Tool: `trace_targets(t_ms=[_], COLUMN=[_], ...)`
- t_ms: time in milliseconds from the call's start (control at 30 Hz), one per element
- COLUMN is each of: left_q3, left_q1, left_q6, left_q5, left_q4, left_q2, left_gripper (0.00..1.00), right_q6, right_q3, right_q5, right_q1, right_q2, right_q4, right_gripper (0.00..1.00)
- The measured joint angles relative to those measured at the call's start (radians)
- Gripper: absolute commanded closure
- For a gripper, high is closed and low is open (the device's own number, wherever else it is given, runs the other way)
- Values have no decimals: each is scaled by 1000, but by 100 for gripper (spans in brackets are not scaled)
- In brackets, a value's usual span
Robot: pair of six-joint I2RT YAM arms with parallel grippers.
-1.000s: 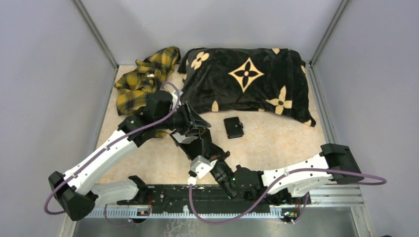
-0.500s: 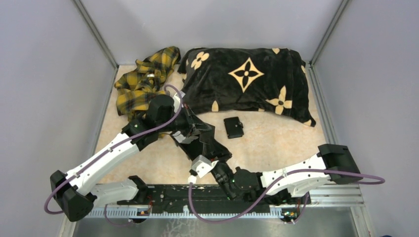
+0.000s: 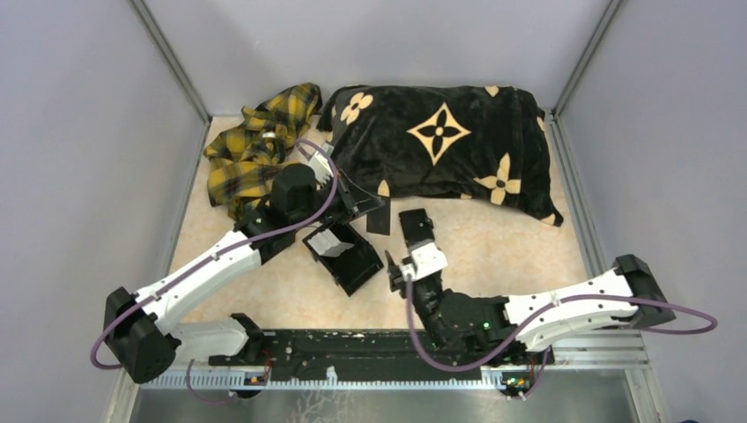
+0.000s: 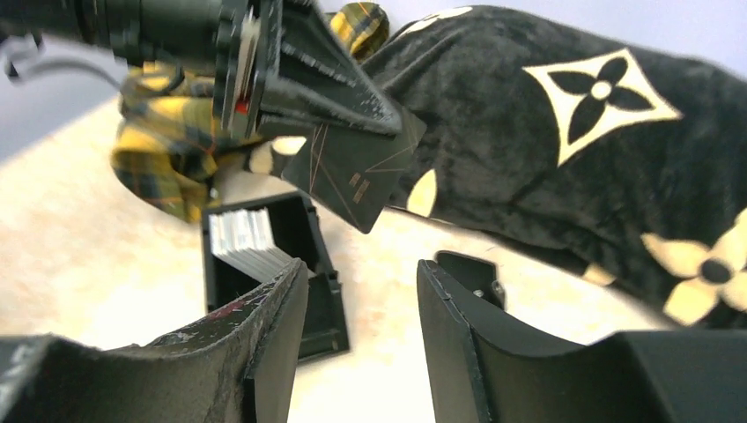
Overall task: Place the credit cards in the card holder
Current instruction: Pick up the credit card from the storage box.
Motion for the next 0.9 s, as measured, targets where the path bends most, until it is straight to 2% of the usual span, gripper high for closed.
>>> trace_targets(t_ms=[133, 200, 467, 800, 900], left_q3=[-60, -100, -216, -240, -240], left_q1=[12, 19, 44, 45, 46], left_q6=[39, 52, 49, 1, -6], left_q5=[-1, 5, 85, 214, 241], left_q4=[105, 165, 439, 766, 823], left_q2=[16, 26, 96, 221, 253], left_gripper=[100, 100, 100, 100, 100], right_q6=[193, 312, 727, 1015, 1059], right_q3=[-11, -26, -75, -136, -140], right_q5=[-3, -24, -291, -760, -871], right_q1=[-27, -78, -464, -813, -867], right_q2=[-106, -174, -356, -266, -223], right_q4=[-73, -132, -340, -372, -354], right_gripper=[50, 50, 51, 52, 52])
